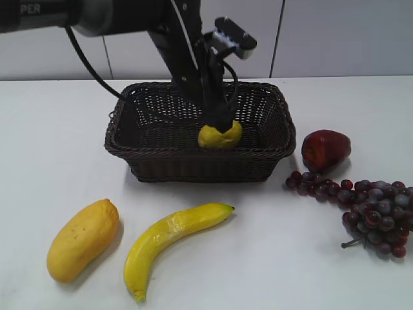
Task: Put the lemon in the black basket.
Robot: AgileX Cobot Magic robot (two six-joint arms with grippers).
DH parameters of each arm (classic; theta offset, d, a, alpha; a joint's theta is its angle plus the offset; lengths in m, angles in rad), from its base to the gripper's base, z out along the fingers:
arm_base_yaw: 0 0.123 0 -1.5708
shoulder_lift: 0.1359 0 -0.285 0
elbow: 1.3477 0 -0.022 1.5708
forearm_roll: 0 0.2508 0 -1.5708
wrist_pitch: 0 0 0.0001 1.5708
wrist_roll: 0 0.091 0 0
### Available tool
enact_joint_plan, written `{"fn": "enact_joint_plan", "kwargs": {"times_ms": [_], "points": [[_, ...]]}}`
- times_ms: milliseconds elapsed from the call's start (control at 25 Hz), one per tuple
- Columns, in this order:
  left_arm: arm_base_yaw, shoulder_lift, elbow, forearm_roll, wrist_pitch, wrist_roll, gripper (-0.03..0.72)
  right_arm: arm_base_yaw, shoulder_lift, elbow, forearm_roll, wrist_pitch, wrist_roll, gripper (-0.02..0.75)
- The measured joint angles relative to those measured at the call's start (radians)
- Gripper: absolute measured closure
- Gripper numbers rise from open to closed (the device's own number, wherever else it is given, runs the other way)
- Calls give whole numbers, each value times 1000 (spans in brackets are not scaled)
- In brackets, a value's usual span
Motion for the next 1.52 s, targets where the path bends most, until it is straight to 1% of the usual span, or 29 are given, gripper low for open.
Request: {"fn": "enact_joint_plan", "kwargs": {"times_ms": [120, 280, 400, 480, 560, 640, 760, 840, 880, 920, 1000, 1280, 1520], "points": [[33, -43, -71, 0, 48, -56, 64, 0, 0, 0, 0, 0, 0, 147], [122, -135, -104, 15, 90, -165, 99, 0, 0, 0, 0, 0, 0, 147], [213, -178, -107, 77, 197, -270, 104, 0, 0, 0, 0, 0, 0, 147], [288, -184, -108, 132, 307, -317, 106, 0, 0, 0, 0, 0, 0, 147], [361, -183, -103, 163, 361, -365, 106, 0, 0, 0, 0, 0, 0, 147], [445, -199, -77, 165, 371, -414, 106, 0, 0, 0, 0, 0, 0, 147], [552, -244, -9, 133, 377, -437, 106, 0, 0, 0, 0, 0, 0, 147], [613, -293, 61, 113, 379, -439, 106, 0, 0, 0, 0, 0, 0, 147], [634, -317, 105, 104, 379, -441, 106, 0, 0, 0, 0, 0, 0, 147], [654, -344, 146, 96, 379, -442, 106, 0, 0, 0, 0, 0, 0, 147], [672, -421, 259, 81, 379, -445, 108, 0, 0, 0, 0, 0, 0, 147], [667, -717, 640, 60, 384, -445, 110, 0, 0, 0, 0, 0, 0, 147], [667, -974, 924, 60, 386, -446, 111, 0, 0, 0, 0, 0, 0, 147]]}}
